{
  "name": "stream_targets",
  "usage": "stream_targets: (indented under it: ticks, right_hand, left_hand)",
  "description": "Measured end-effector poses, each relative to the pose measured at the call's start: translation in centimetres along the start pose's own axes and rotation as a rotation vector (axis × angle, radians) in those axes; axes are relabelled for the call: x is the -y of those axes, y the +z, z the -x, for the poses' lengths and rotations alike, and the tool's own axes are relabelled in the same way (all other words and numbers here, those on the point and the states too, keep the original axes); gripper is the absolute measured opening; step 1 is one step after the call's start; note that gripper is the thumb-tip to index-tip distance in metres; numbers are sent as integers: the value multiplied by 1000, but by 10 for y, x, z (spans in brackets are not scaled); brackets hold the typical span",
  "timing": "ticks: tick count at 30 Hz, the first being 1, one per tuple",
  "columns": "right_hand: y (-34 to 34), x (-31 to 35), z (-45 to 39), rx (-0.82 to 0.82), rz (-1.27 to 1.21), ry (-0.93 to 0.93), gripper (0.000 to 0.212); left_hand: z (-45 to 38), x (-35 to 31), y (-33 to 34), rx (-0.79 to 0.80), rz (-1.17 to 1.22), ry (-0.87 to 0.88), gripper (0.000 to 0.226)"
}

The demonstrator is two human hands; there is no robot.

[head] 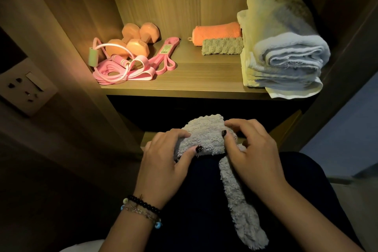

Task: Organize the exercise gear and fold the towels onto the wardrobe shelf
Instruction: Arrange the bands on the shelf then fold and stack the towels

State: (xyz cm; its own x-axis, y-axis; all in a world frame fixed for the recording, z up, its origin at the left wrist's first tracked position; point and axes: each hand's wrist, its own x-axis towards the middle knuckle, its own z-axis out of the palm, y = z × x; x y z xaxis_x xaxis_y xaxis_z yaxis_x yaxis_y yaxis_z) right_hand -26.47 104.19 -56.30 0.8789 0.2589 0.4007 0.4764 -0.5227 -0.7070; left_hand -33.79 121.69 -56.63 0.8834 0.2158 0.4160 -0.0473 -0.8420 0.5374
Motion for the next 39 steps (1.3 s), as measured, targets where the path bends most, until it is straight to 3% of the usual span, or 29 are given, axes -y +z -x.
stream_targets:
  ticks: [8,13,16,20,24,28,31,34,36,39]
  right_hand:
    - [-3,-7,-8,135,-256,230,21]
    - [-1,-4,-13,209,-262,420,25]
    - [3,0,-22,249,-207,529,40]
    - [7,6,-41,276,-91,537,54]
    - [9,14,-54,314,-84,517,47]
    - [7,22,-58,390,-125,520,43]
    - [5,22,-60,411,-156,485,33]
    - [-1,21,-65,421,-216,501,27]
    - [-11,23,-71,471,-332,564,25]
    - [-27,23,-82,612,-674,812,18]
  left_hand:
    - [-5,-7,-5,-15,318,-246,29]
    - [-17,-5,-4,29,340,-416,22]
    - [-23,-2,2,-10,375,-520,17]
    - [-25,4,8,-28,422,-664,18]
    - [-24,6,6,60,417,-740,27]
    - [-19,3,1,128,576,-782,44]
    - [-20,-5,-5,100,772,-796,25]
    - [-25,-6,-6,62,795,-682,53]
    - [-35,-11,-10,57,781,-635,52]
    - [-60,-15,-20,97,849,-626,44]
